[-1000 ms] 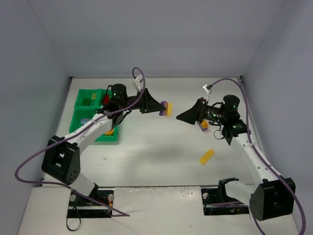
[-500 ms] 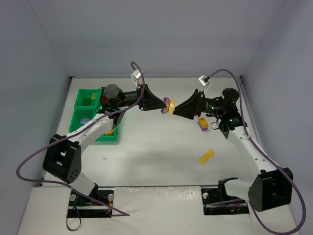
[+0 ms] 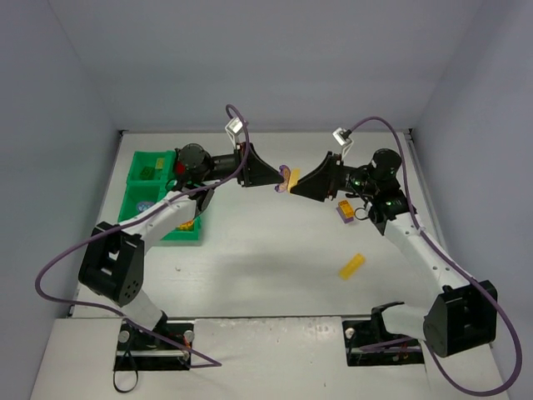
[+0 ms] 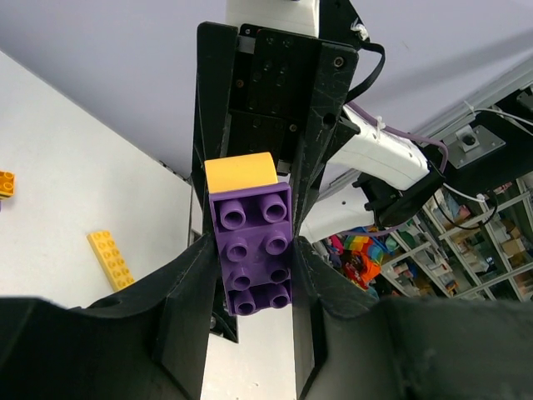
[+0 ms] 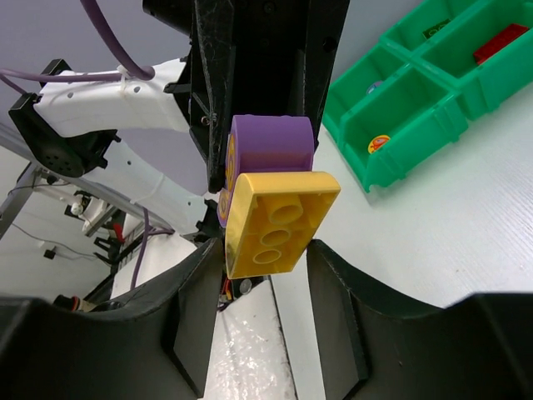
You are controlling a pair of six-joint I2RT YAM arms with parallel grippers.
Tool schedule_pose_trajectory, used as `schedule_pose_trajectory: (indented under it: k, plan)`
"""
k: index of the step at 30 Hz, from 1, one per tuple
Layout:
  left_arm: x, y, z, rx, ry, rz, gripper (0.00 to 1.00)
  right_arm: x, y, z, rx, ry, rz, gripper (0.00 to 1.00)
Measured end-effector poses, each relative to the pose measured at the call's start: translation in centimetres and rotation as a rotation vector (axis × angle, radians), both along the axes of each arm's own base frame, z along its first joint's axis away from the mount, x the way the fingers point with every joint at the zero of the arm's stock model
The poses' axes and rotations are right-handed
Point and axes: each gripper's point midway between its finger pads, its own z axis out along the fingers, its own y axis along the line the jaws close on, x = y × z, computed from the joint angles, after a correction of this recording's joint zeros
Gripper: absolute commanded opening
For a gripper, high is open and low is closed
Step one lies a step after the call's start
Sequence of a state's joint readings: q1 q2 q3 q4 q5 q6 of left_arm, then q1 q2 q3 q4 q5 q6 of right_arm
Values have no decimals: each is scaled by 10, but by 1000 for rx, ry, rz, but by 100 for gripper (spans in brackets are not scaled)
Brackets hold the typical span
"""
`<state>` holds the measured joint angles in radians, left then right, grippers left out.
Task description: Sort the legos into containers by color
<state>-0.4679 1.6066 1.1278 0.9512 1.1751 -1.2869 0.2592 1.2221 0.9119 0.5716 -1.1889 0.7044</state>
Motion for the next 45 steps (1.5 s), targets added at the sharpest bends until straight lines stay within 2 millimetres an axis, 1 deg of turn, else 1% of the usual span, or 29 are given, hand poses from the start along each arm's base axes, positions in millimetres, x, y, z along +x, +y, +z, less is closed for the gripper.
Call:
schedule_pose_trajectory:
  k: [3, 7, 9, 12, 15, 16, 18, 19, 21, 22, 25, 26, 31, 32, 35, 36, 38, 39, 41, 45]
  plan:
    - [0, 0, 3, -10, -7, -2, 0, -1, 2, 0, 0, 0, 5, 42]
    - [-1, 0, 5, -19, -4, -7, 0, -1, 4, -2, -2, 4, 8, 46]
    - [0, 0, 4, -20, -1, -8, 0, 0, 5, -3, -3, 8, 10, 46]
    - [1, -1, 1, -17, 12, -12, 0, 2, 5, -5, -4, 14, 7, 42]
    - [2, -2, 0, -17, 15, -14, 0, 2, 6, -5, -4, 11, 4, 26]
    - [2, -2, 0, -20, 9, -14, 0, 2, 5, -5, -3, 18, 3, 17]
    - [3, -2, 0, -20, 7, -16, 0, 3, 5, -5, -3, 10, 2, 7]
    - [3, -2, 0, -21, 5, -16, 0, 3, 5, -5, -3, 9, 2, 0]
    - [3, -2, -1, -20, 6, -16, 0, 3, 5, -5, -4, 6, 0, 0]
    - [3, -2, -1, -20, 6, -16, 8, 4, 5, -5, -7, 4, -2, 0]
    - [5, -3, -4, -12, 9, -13, 16, 5, 5, -9, -17, 7, -9, 0]
    - [6, -3, -6, -6, 9, -10, 22, 5, 5, -10, -22, 9, -12, 0]
    - [11, -5, -15, 50, 13, 8, 24, 9, 3, -18, -46, 28, -39, 0]
    - [12, -4, -15, 61, 6, 13, 29, 10, 3, -19, -49, 29, -43, 0]
    - [13, -4, -14, 93, -17, 27, 35, 11, 3, -19, -53, 26, -48, 0]
    - [13, -4, -14, 102, -22, 32, 38, 11, 3, -19, -54, 23, -49, 0]
    - [14, -4, -16, 116, -20, 38, 39, 12, 3, -18, -56, 9, -51, 0]
    - [15, -4, -18, 124, -13, 39, 44, 13, 3, -17, -57, 7, -54, 0]
    - [15, -4, -22, 136, -2, 42, 46, 14, 2, -17, -58, 4, -60, 0]
    - [16, -3, -26, 149, 14, 47, 48, 15, 2, -17, -61, 2, -64, 0]
